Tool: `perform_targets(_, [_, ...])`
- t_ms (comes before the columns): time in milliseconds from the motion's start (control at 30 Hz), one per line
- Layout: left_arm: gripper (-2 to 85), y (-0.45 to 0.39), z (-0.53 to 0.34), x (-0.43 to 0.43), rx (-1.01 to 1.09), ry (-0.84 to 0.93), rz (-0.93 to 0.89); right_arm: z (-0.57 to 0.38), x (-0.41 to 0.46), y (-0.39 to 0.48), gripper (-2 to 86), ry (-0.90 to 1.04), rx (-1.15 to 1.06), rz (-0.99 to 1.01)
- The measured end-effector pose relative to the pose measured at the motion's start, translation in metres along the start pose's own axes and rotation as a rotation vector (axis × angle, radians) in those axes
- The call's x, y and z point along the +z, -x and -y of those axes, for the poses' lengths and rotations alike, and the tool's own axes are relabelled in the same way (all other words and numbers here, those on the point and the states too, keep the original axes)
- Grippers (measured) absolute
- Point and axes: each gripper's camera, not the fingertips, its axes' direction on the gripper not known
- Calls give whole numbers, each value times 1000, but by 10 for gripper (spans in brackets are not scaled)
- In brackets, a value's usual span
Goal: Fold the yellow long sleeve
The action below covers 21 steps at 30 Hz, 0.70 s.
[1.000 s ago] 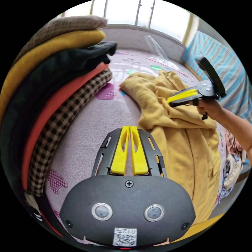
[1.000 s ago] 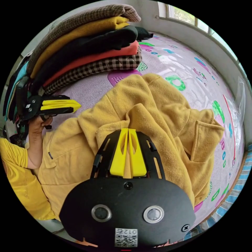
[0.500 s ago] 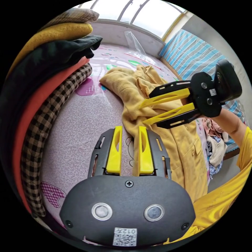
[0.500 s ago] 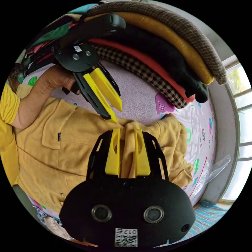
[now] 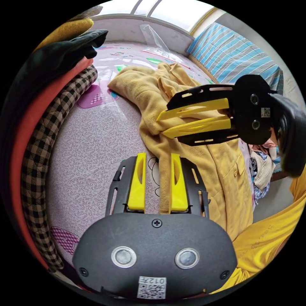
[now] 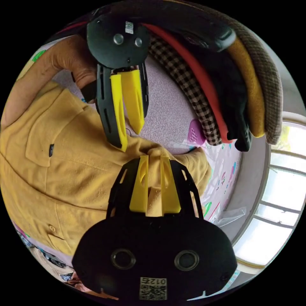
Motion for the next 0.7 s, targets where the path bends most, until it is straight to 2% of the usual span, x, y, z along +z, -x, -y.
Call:
perform_targets(67, [47,-3,3,5,35,18,-8,5,10,16,41,51,-119,-94])
perform_targets(133, [32,-7,4,6,65,27,11,7,10,14,30,54,-95,-142])
perform_targets(200, [22,-11,0,1,99,16,35,1,2,-23,27,-17,162,12])
perform_targets(267, [15,-2,-8,-14,89,-43,30,-45,12,-106,25,-175,693,400])
perform_targets(333, [12,9,-16,-28,64,-72,2,-69,31,-122,24,-225,830,551])
perform_targets(467, [11,42,-19,-31,-91,-10,9,-56,40,-98,23,-164,774,388])
perform_targets(500, [10,44,-19,-37,-108,-32,-1,-56,42,-98,23,-163,775,382])
perform_targets(533, [8,43,-22,-55,-152,-130,29,-56,44,-97,23,-160,765,371])
perform_targets(567, [7,35,-25,-74,-146,-231,35,-56,46,-96,23,-152,749,352])
perform_targets(633, [5,19,-25,-86,-47,-309,-51,-52,47,-92,24,-123,698,309])
perform_targets(700, [5,9,-13,-72,49,-284,-166,-45,49,-88,24,-79,648,265])
